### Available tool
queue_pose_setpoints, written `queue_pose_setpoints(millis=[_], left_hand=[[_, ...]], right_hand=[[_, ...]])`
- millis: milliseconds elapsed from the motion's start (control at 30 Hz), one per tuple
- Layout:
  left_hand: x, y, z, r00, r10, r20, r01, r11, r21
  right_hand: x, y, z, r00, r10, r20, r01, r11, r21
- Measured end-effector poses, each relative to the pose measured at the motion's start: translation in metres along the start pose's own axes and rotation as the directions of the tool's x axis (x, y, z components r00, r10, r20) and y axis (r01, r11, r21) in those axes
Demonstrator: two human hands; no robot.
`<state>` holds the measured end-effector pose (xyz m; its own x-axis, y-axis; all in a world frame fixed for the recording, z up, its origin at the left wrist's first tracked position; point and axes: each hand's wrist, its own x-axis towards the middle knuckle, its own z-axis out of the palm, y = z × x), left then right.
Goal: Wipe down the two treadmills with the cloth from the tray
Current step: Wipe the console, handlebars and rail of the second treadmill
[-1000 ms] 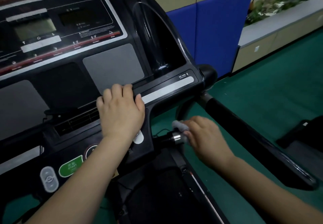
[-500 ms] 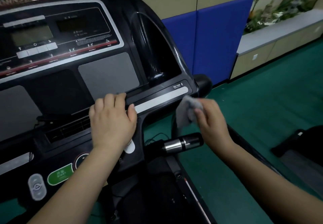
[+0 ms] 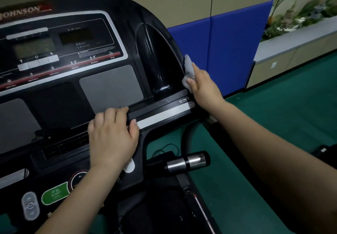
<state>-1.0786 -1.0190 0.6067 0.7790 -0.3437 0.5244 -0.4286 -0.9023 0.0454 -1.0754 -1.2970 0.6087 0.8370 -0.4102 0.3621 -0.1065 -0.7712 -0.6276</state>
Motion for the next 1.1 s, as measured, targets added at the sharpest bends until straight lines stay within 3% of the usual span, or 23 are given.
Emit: queue_pose_setpoints(millis=[133, 200, 333, 433, 533, 633, 700, 767, 867, 1000, 1100], left_hand=[[0.000, -0.001, 0.001, 1.000, 0.002, -0.013, -0.002, 1.000, -0.006], [0.000, 0.000, 0.000, 1.000, 0.003, -0.009, -0.003, 1.000, -0.001], [0.000, 0.000, -0.001, 1.000, 0.003, -0.005, -0.003, 1.000, -0.007], [-0.001, 0.000, -0.001, 1.000, 0.003, -0.010, -0.003, 1.000, -0.019], [-0.001, 0.000, -0.001, 1.000, 0.006, -0.018, -0.007, 1.000, -0.018], [-0.001, 0.000, 0.000, 1.000, 0.007, -0.030, -0.007, 1.000, -0.022], [-0.001, 0.000, 0.000, 0.999, 0.008, -0.034, -0.009, 1.000, -0.020], [-0.001, -0.001, 0.001, 0.999, 0.008, -0.035, -0.009, 1.000, -0.020], [-0.001, -0.001, 0.001, 0.999, 0.007, -0.037, -0.008, 1.000, -0.029], [-0.001, -0.001, 0.001, 0.999, 0.006, -0.039, -0.007, 0.999, -0.034], [-0.001, -0.002, 0.001, 0.999, 0.009, -0.040, -0.010, 0.999, -0.035]], right_hand=[[-0.056, 0.007, 0.020, 0.974, -0.027, -0.225, 0.023, 1.000, -0.020], [-0.085, 0.003, 0.027, 0.960, 0.079, -0.270, -0.053, 0.993, 0.101], [-0.118, -0.004, 0.028, 0.958, 0.211, -0.192, -0.144, 0.939, 0.311], [-0.140, -0.005, 0.027, 0.936, 0.337, -0.097, -0.251, 0.836, 0.488], [-0.156, 0.003, 0.030, 0.834, 0.542, -0.101, -0.423, 0.747, 0.513], [-0.143, 0.005, 0.026, 0.685, 0.729, 0.008, -0.529, 0.489, 0.694], [-0.121, -0.001, 0.025, 0.659, 0.737, 0.148, -0.574, 0.365, 0.733], [-0.102, -0.011, 0.028, 0.654, 0.730, 0.197, -0.591, 0.330, 0.736], [-0.102, -0.021, 0.031, 0.644, 0.742, 0.184, -0.627, 0.375, 0.683], [-0.132, -0.028, 0.022, 0.812, 0.583, 0.006, -0.451, 0.621, 0.641], [-0.133, -0.035, 0.005, 0.895, 0.416, -0.164, -0.253, 0.773, 0.582]])
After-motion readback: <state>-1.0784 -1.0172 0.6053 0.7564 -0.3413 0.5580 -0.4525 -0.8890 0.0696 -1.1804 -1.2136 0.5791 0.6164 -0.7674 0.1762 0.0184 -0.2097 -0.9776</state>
